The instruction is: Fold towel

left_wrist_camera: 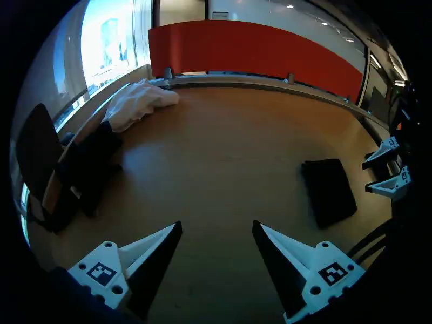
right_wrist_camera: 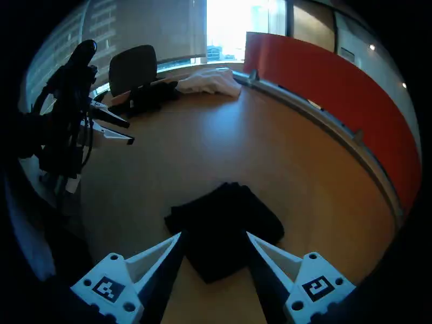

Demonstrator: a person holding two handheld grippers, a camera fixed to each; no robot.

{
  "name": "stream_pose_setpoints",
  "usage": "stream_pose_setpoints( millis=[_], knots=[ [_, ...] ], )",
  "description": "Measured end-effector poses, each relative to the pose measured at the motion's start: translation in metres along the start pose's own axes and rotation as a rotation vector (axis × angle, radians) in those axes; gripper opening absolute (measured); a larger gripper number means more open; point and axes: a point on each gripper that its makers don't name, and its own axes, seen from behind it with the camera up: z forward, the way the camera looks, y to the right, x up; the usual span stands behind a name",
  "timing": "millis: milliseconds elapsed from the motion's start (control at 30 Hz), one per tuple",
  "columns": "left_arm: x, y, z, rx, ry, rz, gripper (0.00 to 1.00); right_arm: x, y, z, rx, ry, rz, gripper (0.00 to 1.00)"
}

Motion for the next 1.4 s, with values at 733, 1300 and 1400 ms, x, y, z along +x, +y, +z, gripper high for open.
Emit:
stream_pose_setpoints(
  millis=[733, 1300, 1400],
  knots=[
    [0.000, 0.001, -0.002, 0.000, 0.000, 0.008, 0.97, -0.062, -0.003, 0.006, -0.025, -0.084, 0.055, 0.73],
    [-0.001, 0.003, -0.001, -0.005, -0.004, 0.013, 0.97, -0.101, -0.008, 0.011, -0.031, -0.151, 0.105, 0.69],
    [-0.002, 0.004, 0.000, -0.006, -0.004, 0.012, 0.97, -0.105, -0.009, 0.012, -0.028, -0.159, 0.111, 0.61]
  ],
)
